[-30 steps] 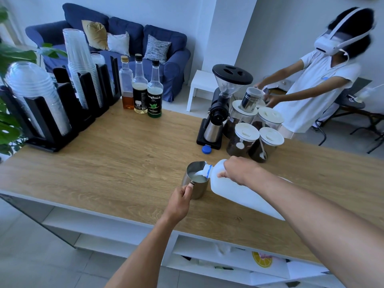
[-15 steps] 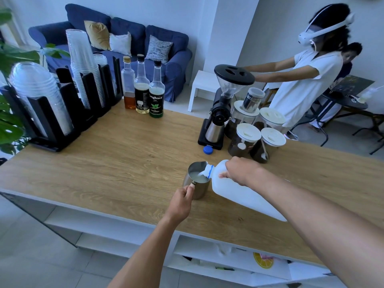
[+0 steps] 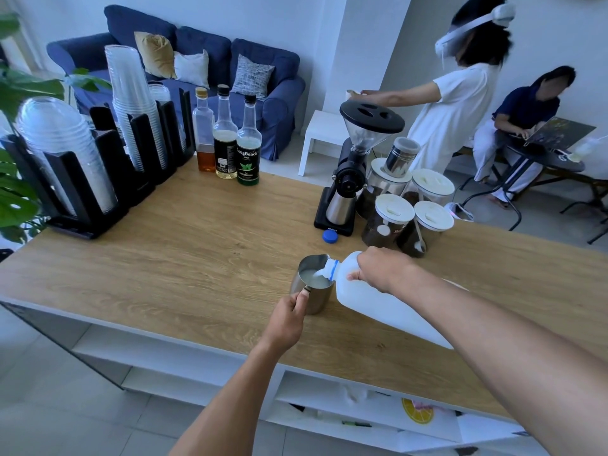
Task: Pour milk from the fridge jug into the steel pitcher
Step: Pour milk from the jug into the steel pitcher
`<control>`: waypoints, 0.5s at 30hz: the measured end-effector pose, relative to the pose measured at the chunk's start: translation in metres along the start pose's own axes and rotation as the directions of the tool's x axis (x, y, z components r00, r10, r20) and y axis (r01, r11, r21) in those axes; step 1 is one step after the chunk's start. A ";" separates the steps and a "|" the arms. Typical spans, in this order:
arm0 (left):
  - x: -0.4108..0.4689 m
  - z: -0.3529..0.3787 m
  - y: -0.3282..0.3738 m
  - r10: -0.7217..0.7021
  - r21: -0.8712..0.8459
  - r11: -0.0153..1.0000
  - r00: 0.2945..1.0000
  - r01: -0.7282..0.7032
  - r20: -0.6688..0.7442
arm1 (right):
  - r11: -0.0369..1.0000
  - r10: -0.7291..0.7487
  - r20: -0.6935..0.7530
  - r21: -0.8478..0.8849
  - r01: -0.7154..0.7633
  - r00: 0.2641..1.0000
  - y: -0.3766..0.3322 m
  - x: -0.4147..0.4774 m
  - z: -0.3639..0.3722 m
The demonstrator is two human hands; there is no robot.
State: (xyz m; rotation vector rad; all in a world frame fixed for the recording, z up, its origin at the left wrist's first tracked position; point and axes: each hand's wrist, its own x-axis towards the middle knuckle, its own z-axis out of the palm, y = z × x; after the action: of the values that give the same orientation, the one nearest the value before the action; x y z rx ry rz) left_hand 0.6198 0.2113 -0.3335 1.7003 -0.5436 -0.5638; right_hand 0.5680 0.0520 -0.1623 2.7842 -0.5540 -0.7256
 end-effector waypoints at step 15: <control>0.002 0.002 -0.003 -0.004 -0.010 1.000 1.000 0.004 -0.013 | 1.000 -0.009 0.005 0.009 0.009 1.000 -0.001 0.003 0.000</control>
State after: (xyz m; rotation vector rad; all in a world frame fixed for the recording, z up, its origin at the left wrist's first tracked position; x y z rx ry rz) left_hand 0.6207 0.2092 -0.3373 1.6944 -0.5274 -0.5570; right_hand 0.5702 0.0518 -0.1638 2.7958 -0.5481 -0.7338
